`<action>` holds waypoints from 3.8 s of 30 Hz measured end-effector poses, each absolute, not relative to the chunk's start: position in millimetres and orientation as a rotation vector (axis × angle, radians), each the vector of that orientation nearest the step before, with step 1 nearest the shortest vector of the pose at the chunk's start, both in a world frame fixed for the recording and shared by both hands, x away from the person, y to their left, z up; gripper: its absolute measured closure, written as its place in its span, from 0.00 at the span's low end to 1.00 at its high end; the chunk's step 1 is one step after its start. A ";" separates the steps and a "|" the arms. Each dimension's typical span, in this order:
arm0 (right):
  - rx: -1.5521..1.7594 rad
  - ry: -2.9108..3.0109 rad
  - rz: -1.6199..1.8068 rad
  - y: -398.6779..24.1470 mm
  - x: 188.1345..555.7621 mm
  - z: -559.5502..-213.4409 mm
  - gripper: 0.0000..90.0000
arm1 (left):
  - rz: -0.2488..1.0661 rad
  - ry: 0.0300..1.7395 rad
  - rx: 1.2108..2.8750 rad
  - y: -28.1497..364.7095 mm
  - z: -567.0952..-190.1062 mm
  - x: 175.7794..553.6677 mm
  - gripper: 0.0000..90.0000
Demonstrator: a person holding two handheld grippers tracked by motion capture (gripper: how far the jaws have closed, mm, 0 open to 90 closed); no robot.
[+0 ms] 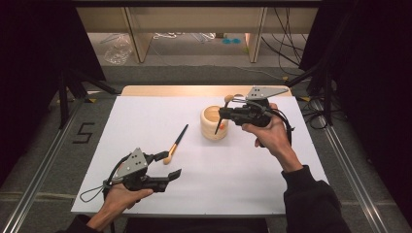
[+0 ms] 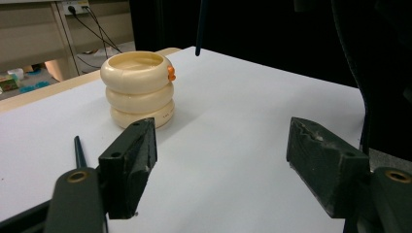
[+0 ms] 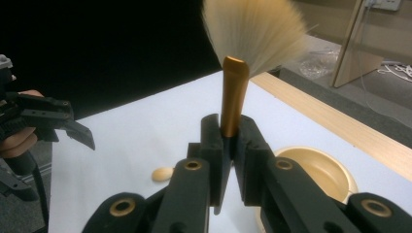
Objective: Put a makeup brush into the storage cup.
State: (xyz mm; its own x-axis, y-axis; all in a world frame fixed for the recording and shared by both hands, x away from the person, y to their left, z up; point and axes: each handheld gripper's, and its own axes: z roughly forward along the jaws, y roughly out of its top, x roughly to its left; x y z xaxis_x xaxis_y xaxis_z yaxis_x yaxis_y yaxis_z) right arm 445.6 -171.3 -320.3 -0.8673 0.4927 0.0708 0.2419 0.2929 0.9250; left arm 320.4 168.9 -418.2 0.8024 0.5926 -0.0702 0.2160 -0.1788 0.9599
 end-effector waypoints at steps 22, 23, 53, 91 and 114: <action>0.715 2.298 1.528 -164.7 473.5 -309.5 0.94 | 0.394 0.653 1.756 171.8 -419.1 322.9 0.29; 0.724 2.294 1.518 -164.5 475.4 -309.3 0.94 | 0.395 0.656 1.756 171.8 -419.2 323.0 0.29; 0.822 2.271 1.445 -159.0 520.7 -329.9 0.94 | 0.431 0.652 1.755 173.6 -419.8 326.4 0.29; 0.870 2.320 1.390 -151.8 529.7 -380.6 0.93 | 0.397 0.688 1.744 172.2 -420.8 324.9 0.26; 0.933 2.281 1.320 -161.6 520.0 -383.6 0.44 | 0.402 0.696 1.737 173.6 -420.3 325.6 0.26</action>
State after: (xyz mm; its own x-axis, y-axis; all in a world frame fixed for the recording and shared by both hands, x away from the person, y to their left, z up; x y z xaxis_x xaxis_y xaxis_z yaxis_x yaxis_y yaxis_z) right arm 520.0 -161.6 -383.6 -0.7245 0.6886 0.0291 0.3682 0.3510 0.8610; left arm 325.6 173.6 -420.3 0.7644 0.6388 -0.0875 0.2429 -0.1596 0.9568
